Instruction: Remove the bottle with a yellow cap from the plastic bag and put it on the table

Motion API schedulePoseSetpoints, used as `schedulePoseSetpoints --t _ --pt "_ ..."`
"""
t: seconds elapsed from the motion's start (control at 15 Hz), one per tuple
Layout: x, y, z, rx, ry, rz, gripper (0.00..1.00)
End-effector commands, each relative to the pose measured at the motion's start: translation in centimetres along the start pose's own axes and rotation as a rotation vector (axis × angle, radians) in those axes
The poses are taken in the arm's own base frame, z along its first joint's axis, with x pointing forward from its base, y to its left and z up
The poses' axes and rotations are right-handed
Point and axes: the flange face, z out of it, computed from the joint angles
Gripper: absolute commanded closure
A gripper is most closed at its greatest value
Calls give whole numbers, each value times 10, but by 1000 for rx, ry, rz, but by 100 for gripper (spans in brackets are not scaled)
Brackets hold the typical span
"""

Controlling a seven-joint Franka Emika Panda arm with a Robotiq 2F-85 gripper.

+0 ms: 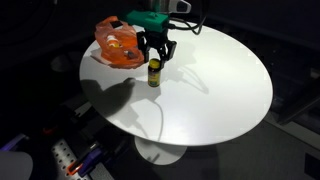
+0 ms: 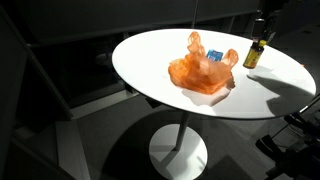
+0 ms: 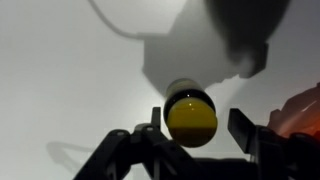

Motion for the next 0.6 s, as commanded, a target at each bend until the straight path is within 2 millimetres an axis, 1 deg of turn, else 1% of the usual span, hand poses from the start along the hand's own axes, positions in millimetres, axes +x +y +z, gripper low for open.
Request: schedulePoseSetpoints --t 0.0,0.33,0.47,0.53 --pt "-13 1 -27 -16 22 -1 0" --pt "-23 3 -60 -55 36 40 0" --pt "-27 4 -67 -55 29 49 0" --pt "-18 3 -58 -36 36 26 0"
